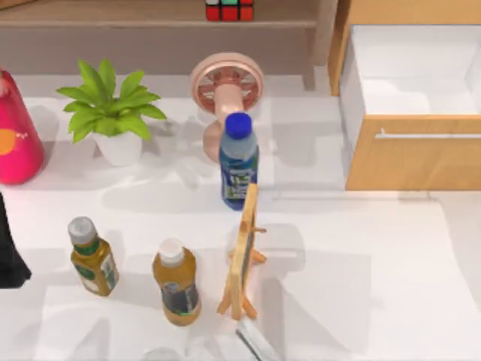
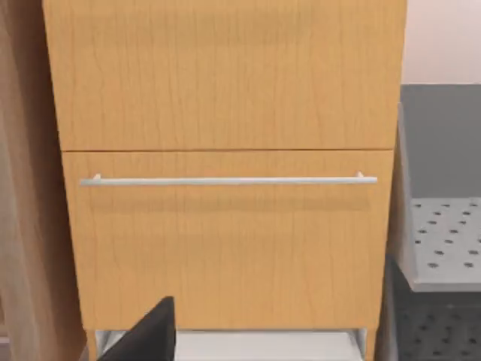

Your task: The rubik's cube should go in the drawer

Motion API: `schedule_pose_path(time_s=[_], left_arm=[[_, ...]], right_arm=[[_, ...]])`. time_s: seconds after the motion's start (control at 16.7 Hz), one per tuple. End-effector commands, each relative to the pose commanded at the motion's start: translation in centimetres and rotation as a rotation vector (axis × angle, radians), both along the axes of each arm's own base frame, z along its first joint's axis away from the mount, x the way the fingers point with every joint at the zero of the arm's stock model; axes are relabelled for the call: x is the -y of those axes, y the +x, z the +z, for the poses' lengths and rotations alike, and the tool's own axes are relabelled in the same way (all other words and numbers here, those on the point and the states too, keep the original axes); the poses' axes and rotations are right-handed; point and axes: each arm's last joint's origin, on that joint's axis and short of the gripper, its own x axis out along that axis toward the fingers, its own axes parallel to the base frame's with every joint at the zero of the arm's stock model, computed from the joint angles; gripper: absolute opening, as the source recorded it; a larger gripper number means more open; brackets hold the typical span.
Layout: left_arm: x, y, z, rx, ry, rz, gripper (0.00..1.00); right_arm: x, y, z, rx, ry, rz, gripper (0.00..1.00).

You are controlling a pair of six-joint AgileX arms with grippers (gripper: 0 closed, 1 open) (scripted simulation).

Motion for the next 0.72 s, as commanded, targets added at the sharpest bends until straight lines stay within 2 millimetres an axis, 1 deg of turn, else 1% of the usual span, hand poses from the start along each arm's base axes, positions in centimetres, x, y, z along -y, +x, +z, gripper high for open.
schedule_pose_path(time_s=[0.12,0.18,0.3,0.36,0.42,0.54,0.6,0.72], left_arm=[[0.0,0.0,0.0,0.000,0.000,0.000,1.00],[0.0,0.0,0.0,0.000,0.000,0.000,1.00],[0.0,0.0,0.0,0.000,0.000,0.000,1.00],[0.0,0.0,0.0,0.000,0.000,0.000,1.00],[0.0,0.0,0.0,0.000,0.000,0.000,1.00],[0.0,0.0,0.0,0.000,0.000,0.000,1.00],[0.0,0.0,0.0,0.000,0.000,0.000,1.00],[0.0,0.0,0.0,0.000,0.000,0.000,1.00]], right_arm=[[-2.4,3.6,2.2,-0.005,0.002,0.003,1.00],[-3.9,5.7,2.9,-0.009,0.003,0.005,1.00],[-7.7,9.9,3.3,-0.022,0.001,0.010,1.00],[-10.0,12.0,2.9,-0.029,-0.001,0.012,1.00],[-12.3,13.9,2.3,-0.036,-0.003,0.014,1.00],[-17.1,17.1,0.0,-0.050,-0.009,0.016,1.00],[-19.5,18.4,-1.5,-0.056,-0.012,0.016,1.00],[-23.8,20.2,-4.8,-0.065,-0.016,0.014,1.00]])
